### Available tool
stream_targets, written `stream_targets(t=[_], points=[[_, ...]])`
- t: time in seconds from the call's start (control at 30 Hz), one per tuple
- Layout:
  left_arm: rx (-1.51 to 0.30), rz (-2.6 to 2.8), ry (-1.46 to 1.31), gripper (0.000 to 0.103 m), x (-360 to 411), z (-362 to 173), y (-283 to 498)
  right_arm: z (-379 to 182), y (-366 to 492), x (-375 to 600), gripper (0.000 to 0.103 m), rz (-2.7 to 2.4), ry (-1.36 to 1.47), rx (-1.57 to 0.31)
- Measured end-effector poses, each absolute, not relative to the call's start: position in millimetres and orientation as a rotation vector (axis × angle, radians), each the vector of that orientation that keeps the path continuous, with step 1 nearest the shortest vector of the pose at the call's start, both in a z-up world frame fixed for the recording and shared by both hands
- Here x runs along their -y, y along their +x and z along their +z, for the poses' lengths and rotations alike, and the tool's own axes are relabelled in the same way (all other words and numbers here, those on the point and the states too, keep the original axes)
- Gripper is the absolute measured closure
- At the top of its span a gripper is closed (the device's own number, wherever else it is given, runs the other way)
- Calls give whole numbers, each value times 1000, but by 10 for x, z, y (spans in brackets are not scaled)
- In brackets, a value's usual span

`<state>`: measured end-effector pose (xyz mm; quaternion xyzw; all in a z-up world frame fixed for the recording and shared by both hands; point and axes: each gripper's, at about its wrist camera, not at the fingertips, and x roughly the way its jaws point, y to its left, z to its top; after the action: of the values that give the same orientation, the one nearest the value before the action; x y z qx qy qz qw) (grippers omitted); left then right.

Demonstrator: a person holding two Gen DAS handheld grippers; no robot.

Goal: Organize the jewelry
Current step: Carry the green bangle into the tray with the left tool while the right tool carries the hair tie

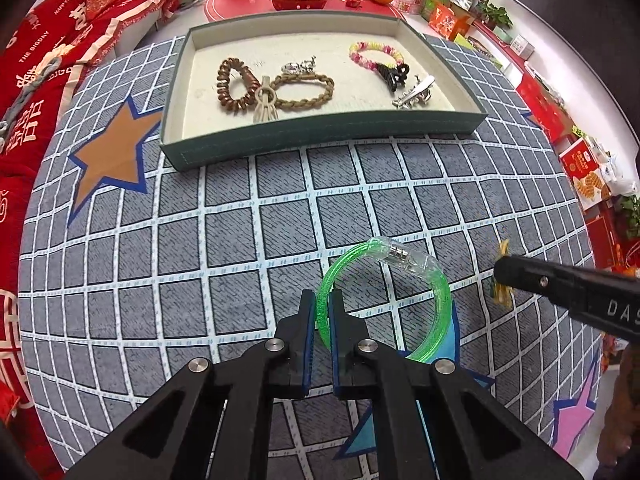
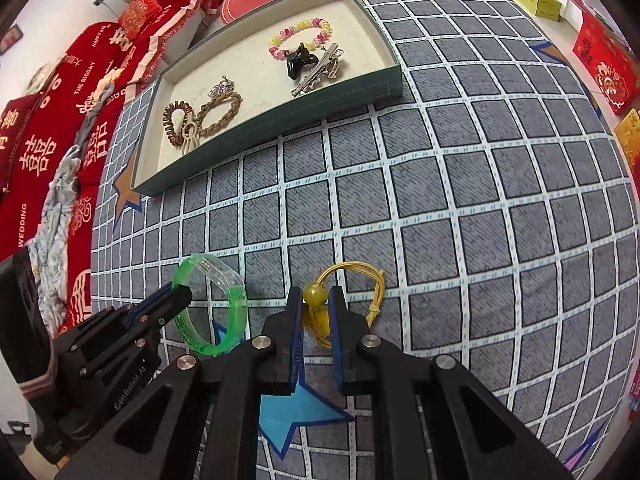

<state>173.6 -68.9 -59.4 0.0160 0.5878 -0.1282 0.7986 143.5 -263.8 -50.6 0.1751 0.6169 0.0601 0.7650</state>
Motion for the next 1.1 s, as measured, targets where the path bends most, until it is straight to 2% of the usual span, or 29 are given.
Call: stream_targets(t=[0.47,1.1], points=[[-1211,-256,24,83,460,-316,1723,-361,1257,2735,89,96,440,-1328],[-1137,-231,10,83,317,-30,2157,-48,1627,2714,89,137,424,-1262]])
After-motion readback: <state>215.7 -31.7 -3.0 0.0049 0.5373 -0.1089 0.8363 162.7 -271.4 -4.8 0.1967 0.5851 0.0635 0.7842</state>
